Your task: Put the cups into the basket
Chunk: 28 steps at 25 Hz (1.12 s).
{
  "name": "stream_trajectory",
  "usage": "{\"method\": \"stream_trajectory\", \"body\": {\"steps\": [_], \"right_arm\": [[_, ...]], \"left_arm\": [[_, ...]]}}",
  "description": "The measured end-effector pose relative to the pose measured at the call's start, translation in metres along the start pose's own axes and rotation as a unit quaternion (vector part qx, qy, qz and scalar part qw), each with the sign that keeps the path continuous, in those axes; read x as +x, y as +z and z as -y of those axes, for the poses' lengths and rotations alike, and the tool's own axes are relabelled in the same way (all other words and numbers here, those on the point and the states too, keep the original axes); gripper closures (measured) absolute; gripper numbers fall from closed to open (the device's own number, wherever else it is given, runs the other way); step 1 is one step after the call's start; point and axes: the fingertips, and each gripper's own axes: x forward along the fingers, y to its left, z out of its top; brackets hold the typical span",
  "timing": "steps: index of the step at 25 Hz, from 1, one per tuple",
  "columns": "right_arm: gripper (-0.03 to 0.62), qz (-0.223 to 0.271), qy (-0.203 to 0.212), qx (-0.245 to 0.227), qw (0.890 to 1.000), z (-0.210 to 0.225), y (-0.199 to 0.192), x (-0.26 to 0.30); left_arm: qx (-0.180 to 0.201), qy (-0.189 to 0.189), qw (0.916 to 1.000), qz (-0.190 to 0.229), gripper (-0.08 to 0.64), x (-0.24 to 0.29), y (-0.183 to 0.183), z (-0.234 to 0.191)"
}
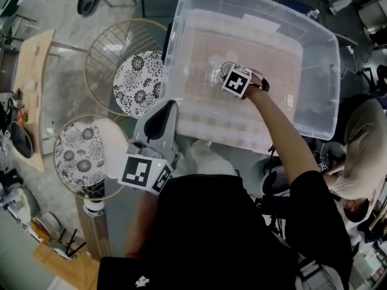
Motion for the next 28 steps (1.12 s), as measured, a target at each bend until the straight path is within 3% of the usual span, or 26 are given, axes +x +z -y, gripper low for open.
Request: {"method": "stream_trajectory", "body": {"steps": [4, 8, 14, 18, 22, 28], "right_arm": [[0.54, -0.007, 0.006, -0.023, 1.0, -0.009, 0.001, 0.001], [0.482, -0.009, 0.017, -0.032, 0.999, -0.015, 0.002, -0.001], [0.482, 0.002, 0.007, -0.006, 1.0, -0.011, -0.001, -0.02], [0.492, 0.0, -0.008, 0.04, 0.999, -0.008, -0.014, -0.042], [0.547, 0.065, -0.038, 0.072, 0.995, 0.001, -0.004, -0.083], [0.574, 0.165, -0.085, 0.111, 0.976, 0.004, 0.012, -0.159]], "left_arm": [[-0.002, 0.002, 1.0, 0.0, 0.552, -0.004, 0.001, -0.001], [0.0, -0.003, 1.0, 0.003, 0.552, -0.004, 0.002, -0.001], [0.001, -0.014, 0.9998, 0.011, 0.552, -0.004, 0.008, 0.001], [0.001, -0.026, 0.9996, 0.013, 0.552, -0.002, 0.009, 0.004], [0.003, -0.045, 0.9989, 0.015, 0.552, 0.0, 0.012, 0.01], [0.009, -0.085, 0.9962, 0.015, 0.552, 0.005, 0.015, 0.025]]}}
